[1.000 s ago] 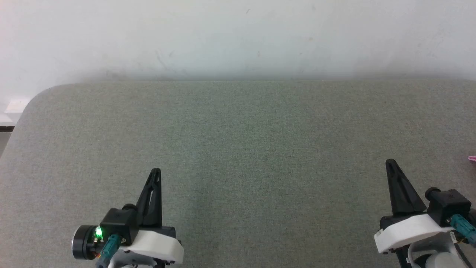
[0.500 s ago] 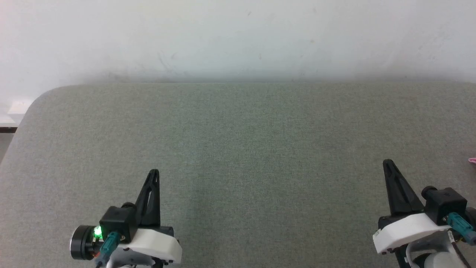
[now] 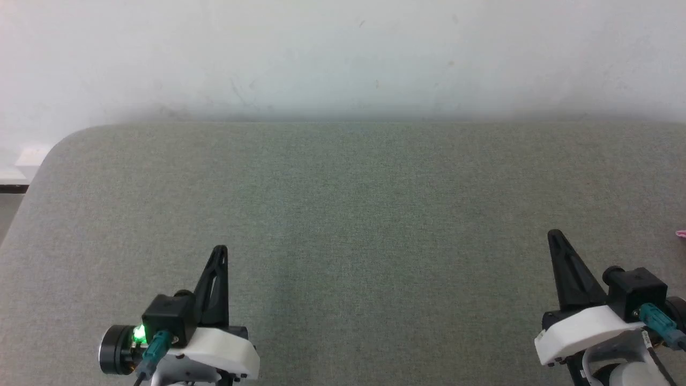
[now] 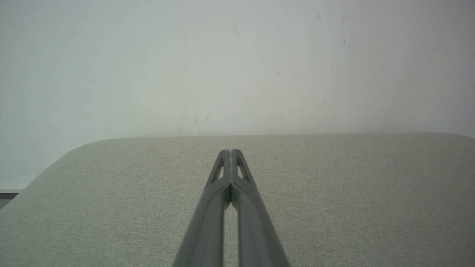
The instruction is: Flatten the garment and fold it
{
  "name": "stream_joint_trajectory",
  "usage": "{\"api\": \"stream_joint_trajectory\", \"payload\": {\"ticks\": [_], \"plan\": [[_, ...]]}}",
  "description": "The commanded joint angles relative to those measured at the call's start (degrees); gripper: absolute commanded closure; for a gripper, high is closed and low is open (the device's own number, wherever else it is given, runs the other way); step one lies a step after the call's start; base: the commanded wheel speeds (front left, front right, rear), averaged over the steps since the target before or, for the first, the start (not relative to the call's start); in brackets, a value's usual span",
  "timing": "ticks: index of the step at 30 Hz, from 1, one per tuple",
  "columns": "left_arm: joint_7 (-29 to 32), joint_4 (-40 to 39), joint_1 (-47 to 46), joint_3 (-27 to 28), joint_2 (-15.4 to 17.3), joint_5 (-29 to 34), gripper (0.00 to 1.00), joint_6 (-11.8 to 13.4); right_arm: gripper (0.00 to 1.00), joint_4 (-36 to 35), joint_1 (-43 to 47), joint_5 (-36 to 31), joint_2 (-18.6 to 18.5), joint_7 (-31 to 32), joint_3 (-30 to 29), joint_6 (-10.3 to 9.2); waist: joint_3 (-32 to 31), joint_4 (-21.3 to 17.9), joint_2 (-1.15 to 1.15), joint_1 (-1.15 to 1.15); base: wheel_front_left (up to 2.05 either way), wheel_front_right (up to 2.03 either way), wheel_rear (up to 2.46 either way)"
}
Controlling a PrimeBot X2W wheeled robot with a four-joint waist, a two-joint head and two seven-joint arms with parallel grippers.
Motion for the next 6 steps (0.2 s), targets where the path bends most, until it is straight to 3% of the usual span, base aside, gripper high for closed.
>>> {"api": "stream_joint_trajectory", "payload": {"ticks": [1,6], "plan": [[0.2,0.1,-0.9,0.5,-0.2,0.7,1.0,-0.3,1.0,-0.3,-0.1,-0.4,0.1,0.2,0.3,-0.06,0.0,0.0,0.0,0.0,0.0,0.0,0.0],[0.8,0.1,-0.9,0.7,-0.2,0.9,1.0,-0.3,1.0,-0.5,-0.1,-0.6,0.2,0.7,0.5,-0.06,-0.2,0.1,0.0,0.0,0.0,0.0,0.0]]}}
